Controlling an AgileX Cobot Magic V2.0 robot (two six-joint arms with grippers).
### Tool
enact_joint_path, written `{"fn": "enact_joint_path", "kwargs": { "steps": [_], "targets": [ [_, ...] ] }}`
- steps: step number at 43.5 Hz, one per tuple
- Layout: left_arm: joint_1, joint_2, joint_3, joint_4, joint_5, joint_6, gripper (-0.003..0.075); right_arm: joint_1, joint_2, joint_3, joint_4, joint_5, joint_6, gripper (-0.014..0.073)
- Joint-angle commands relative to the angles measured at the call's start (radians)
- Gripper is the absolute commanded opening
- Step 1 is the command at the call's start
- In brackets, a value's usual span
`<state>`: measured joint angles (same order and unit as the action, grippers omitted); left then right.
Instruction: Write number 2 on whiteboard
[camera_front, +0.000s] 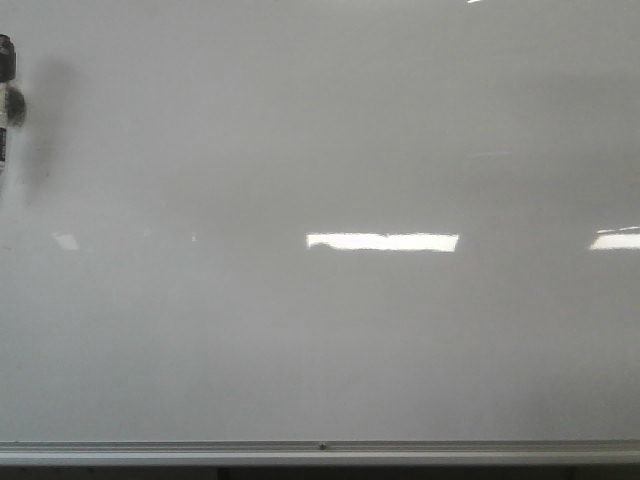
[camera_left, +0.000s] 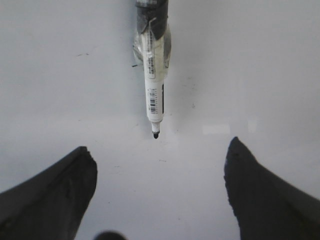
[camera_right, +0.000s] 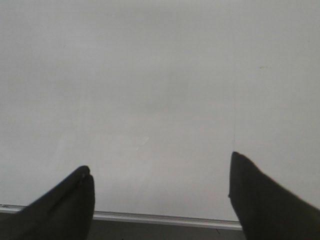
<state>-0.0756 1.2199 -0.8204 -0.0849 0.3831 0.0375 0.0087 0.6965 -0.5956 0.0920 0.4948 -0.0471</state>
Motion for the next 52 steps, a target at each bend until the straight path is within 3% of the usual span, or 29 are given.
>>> {"fn": "enact_joint_path", "kwargs": {
  "steps": [1, 28, 52],
  "targets": [
    [-0.008, 0.041, -0.060, -0.016, -0.091, 0.000, 0.0512, -0.003, 0.002, -0.035, -0.004, -0.068, -0.007, 0.0580],
    [-0.008, 0.265, -0.189, -0.037, -0.173, 0.000, 0.0507, -0.003, 0.002, -0.035, -0.004, -0.072, -0.007, 0.0580],
    [-0.008, 0.330, -0.207, -0.037, -0.147, 0.000, 0.0318, -0.003, 0.002, -0.035, -0.004, -0.073, -0.007, 0.0580]
  ]
}}
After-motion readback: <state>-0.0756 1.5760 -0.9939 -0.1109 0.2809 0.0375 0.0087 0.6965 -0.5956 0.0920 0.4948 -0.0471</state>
